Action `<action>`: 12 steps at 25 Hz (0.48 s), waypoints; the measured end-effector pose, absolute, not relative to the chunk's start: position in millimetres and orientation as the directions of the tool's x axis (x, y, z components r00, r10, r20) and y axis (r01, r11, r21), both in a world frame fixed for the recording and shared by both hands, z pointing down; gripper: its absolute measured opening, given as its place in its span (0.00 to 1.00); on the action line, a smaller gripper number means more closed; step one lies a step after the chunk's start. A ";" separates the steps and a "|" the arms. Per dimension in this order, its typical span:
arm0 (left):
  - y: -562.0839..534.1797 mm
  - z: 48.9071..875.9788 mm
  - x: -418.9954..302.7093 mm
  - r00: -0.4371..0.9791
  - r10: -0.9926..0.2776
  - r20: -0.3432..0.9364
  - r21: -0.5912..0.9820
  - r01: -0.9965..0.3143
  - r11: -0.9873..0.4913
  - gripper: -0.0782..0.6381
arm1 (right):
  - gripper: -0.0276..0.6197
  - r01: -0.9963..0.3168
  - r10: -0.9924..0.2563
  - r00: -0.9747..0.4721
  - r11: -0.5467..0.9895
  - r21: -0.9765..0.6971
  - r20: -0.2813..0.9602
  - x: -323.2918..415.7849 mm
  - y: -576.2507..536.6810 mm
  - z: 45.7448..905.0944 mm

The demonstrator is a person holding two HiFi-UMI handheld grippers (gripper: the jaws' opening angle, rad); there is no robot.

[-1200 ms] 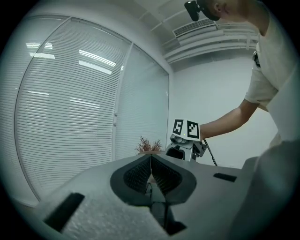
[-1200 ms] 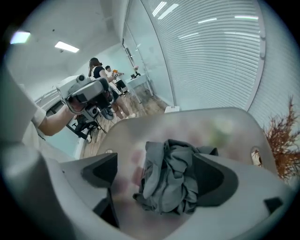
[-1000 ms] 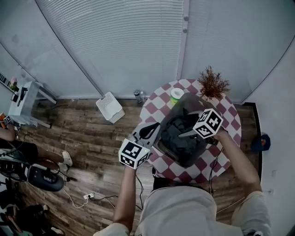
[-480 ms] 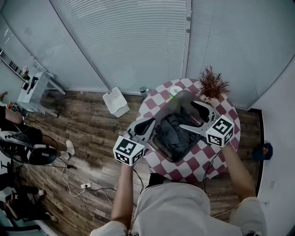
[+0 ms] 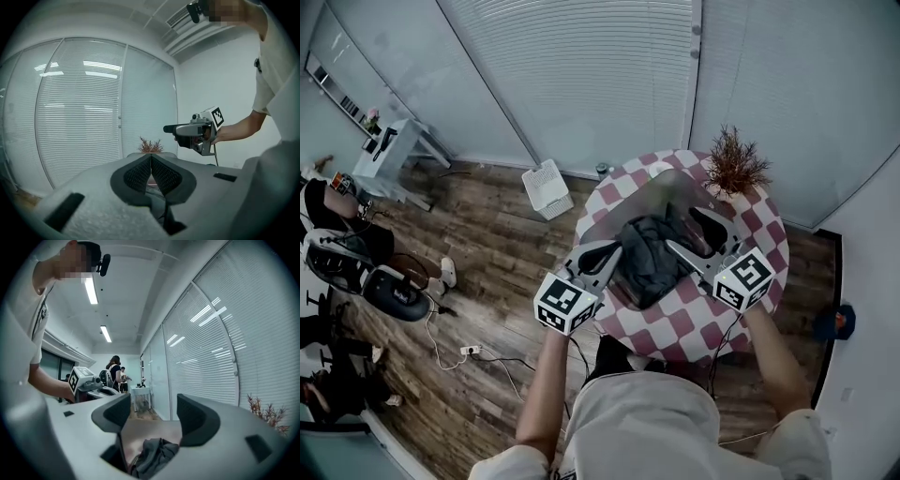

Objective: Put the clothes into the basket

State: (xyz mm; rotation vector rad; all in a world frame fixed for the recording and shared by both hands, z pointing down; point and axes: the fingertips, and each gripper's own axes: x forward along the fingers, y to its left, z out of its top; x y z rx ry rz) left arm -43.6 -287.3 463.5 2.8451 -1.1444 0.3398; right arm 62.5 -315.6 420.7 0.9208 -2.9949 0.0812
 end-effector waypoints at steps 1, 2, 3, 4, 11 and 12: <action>-284.6 462.2 -41.9 0.698 -0.683 0.217 -0.033 -0.694 -0.719 0.13 | 0.52 -0.563 -0.563 -0.826 0.825 -0.043 0.017 63.3 -311.9 421.1; -281.8 460.9 -40.0 0.695 -0.687 0.212 -0.038 -0.697 -0.716 0.13 | 0.48 -0.567 -0.567 -0.824 0.823 -0.039 0.013 64.6 -308.2 421.9; -278.8 460.1 -37.9 0.692 -0.691 0.209 -0.043 -0.699 -0.714 0.13 | 0.43 -0.571 -0.571 -0.821 0.820 -0.035 0.011 66.2 -304.3 422.8; -275.6 459.7 -36.3 0.690 -0.693 0.209 -0.048 -0.701 -0.712 0.13 | 0.40 -0.574 -0.574 -0.819 0.818 -0.029 0.010 67.5 -300.4 423.8; -255.2 442.8 -25.4 0.716 -0.689 0.115 -0.091 -0.683 -0.725 0.13 | 0.24 -0.551 -0.551 -0.835 0.834 -0.014 0.004 65.7 -278.4 426.5; -252.5 441.2 -21.7 0.723 -0.681 0.114 -0.111 -0.672 -0.732 0.13 | 0.19 -0.541 -0.541 -0.841 0.841 -0.006 0.005 64.9 -275.3 426.7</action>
